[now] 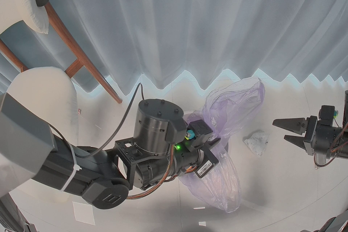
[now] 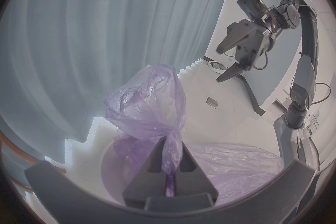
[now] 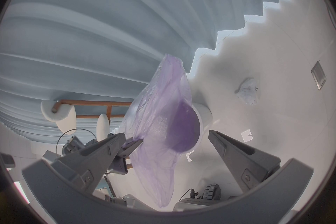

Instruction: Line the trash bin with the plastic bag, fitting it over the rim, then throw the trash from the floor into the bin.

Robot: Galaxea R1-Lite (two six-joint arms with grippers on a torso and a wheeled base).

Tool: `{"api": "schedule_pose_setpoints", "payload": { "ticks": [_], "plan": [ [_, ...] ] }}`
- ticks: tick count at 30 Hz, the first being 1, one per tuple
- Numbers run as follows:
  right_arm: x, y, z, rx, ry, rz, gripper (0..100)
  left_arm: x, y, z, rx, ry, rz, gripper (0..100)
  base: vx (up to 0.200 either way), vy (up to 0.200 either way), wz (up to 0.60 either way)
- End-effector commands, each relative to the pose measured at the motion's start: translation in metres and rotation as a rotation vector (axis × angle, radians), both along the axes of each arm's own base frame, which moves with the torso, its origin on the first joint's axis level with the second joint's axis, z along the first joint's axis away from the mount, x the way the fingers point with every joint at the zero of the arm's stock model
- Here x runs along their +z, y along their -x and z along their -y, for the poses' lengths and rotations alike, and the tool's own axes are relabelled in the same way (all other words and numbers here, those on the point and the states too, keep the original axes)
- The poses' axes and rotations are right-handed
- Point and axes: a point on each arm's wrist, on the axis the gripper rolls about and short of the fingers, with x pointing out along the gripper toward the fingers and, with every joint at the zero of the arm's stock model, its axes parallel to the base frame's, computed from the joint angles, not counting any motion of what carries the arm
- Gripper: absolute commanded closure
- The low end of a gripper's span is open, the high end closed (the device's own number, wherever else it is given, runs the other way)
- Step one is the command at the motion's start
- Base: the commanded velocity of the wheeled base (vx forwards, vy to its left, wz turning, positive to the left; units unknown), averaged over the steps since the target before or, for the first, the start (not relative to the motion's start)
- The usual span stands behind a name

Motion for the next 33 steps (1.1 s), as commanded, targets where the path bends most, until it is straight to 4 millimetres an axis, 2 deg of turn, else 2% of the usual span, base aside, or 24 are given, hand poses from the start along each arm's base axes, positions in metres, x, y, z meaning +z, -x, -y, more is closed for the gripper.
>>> {"api": "schedule_pose_setpoints", "payload": {
  "ticks": [1,19,33],
  "plan": [
    [-0.011,-0.029,-0.006,-0.002,0.012,-0.057,0,-0.001,-0.001,0.000,0.004,-0.001,-0.003,100,0.000,0.000,0.00],
    [-0.011,-0.089,-0.016,-0.019,0.014,-0.005,0,-0.002,-0.003,0.000,0.008,0.002,-0.005,100,0.000,0.000,0.00],
    [-0.020,-0.113,-0.036,-0.031,0.042,0.009,0,-0.003,-0.003,0.000,0.012,0.009,-0.018,100,0.000,0.000,0.00]
  ]
}}
